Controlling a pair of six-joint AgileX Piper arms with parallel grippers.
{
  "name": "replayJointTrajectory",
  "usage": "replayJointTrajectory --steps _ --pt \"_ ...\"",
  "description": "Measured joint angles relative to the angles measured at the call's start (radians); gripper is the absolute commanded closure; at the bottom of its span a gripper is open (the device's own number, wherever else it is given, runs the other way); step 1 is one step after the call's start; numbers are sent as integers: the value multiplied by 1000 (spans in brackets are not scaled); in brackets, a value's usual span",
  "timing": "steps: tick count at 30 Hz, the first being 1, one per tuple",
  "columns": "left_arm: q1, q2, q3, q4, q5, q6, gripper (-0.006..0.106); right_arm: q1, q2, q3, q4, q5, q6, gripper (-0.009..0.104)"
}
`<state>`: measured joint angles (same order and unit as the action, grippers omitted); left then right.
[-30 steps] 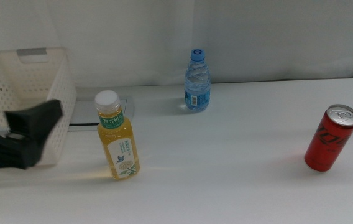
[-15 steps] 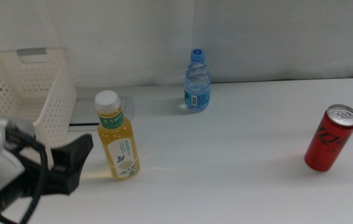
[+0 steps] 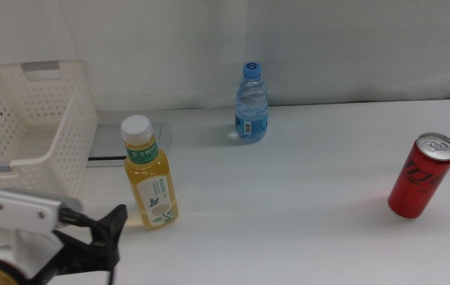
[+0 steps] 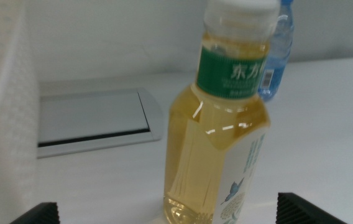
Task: Use arms to grab the bottles and put them into the dustbin to the left of the table.
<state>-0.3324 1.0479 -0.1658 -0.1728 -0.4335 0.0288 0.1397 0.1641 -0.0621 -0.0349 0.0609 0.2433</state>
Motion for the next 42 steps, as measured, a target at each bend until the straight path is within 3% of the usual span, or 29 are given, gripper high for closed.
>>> replayJointTrajectory --steps 6,13,33,36,39,40,41,42 --pt "0 289 0 160 -269 -98 9 0 0 0 0 0 0 -5" --pt "0 563 -29 206 -535 -118 9 0 0 0 0 0 3 -5" --pt "0 749 -356 217 -371 -118 11 0 0 0 0 -2 3 -5" --pt "0 762 -365 219 -368 -124 26 0 0 0 0 -2 3 -5" --pt "-2 768 -368 227 -353 -153 71 0 0 0 0 -4 0 -5" --pt "-2 768 -370 227 -349 -162 92 0 0 0 0 -6 0 -5" --pt "-2 768 -371 227 -342 -169 102 0 0 0 0 -8 0 -5" --pt "-2 768 -374 227 -337 -175 102 0 0 0 0 -8 0 -5"
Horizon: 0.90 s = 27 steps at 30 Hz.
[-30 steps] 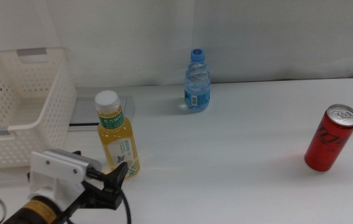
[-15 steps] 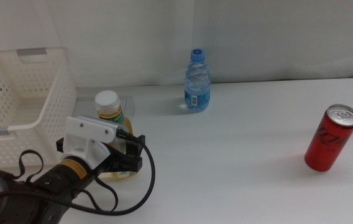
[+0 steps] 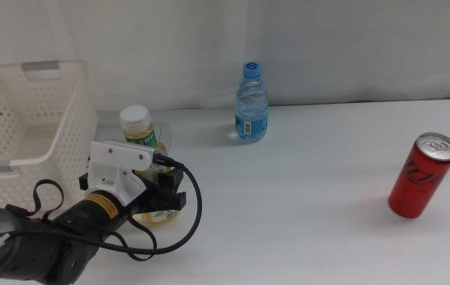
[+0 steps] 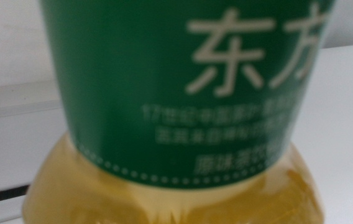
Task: Use arms to grab the bottles and put them into the dustbin to the left of the table.
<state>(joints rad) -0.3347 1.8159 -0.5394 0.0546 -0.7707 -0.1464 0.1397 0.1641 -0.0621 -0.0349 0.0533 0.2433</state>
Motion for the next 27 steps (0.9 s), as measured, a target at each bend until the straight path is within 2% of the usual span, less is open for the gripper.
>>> replayJointTrajectory --steps 9,15,20,27 --pt "0 -32 -30 -2 89 -13 103 0 0 0 0 -7 0 -5" --pt "0 -148 -203 -2 404 34 103 0 0 0 0 -7 0 -5" --pt "27 -229 -433 0 632 99 103 0 0 0 0 -7 3 -5" --pt "181 -245 -705 0 954 111 103 0 0 0 0 -7 3 -5"
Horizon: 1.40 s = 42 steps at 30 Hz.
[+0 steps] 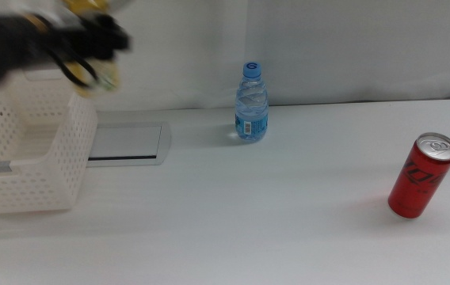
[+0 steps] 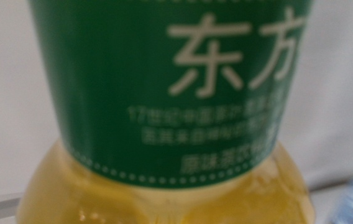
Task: Use arms to grab the bottles and put them into the dustbin to the left of the table.
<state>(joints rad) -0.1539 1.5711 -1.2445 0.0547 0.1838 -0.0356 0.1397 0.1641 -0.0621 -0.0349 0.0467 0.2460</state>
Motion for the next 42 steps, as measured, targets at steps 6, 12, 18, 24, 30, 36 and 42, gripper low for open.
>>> replayJointTrajectory --steps 6,12,18,24,30,36,42 --pt "178 0 -187 -2 250 3 103 0 0 0 0 0 0 -5" --pt "354 33 -275 -13 445 1 103 0 0 0 0 0 0 -5" --pt "413 127 -278 -44 523 17 103 0 0 0 0 0 -4 -5" --pt "409 210 -278 -132 523 78 103 0 0 0 0 -1 -4 -5" --pt "362 309 -279 -149 494 117 103 0 0 0 0 -1 -4 -5" --pt "342 387 -279 -153 489 123 103 0 0 0 0 -1 -4 -5" --pt "342 427 -279 -153 476 123 103 0 0 0 0 -1 -1 -5"
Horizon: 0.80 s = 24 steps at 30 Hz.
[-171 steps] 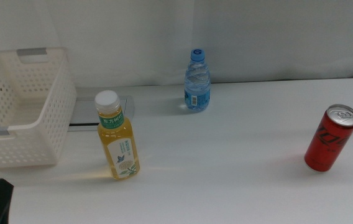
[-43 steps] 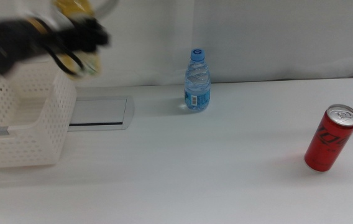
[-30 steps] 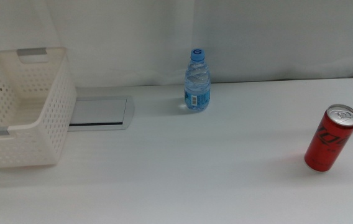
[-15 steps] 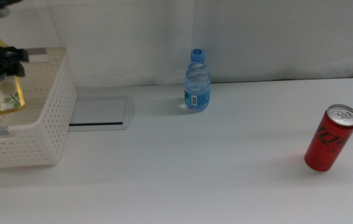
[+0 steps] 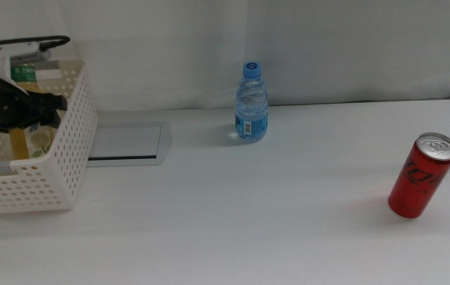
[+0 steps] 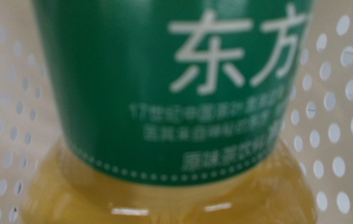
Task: Use arms to grab the bottles and put them into the dustbin to the left of the table.
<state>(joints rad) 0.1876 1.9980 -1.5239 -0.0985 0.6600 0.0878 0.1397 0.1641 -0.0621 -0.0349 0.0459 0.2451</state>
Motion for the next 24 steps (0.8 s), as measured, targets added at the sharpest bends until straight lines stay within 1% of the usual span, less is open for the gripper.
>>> replayJointTrajectory --steps 2,4,5,6,7,8,17,24 --pt "0 5 0 0 -9 0 103 0 0 0 0 0 0 -5" --pt "-2 5 0 0 -16 0 99 0 0 0 0 0 0 -5" --pt "-2 5 0 0 -18 0 78 0 0 0 0 0 0 -5" --pt "-2 5 0 0 -17 0 42 0 0 0 0 0 -2 -5" --pt "-2 5 0 0 -17 0 12 0 0 0 0 0 -2 -5" --pt "-2 5 -2 0 -28 0 8 0 0 0 0 0 -2 -5" --pt "-2 -46 -11 0 -69 10 8 0 0 0 0 0 -6 -5" --pt "-2 -232 -11 0 -93 51 8 0 0 0 0 0 -6 -5"
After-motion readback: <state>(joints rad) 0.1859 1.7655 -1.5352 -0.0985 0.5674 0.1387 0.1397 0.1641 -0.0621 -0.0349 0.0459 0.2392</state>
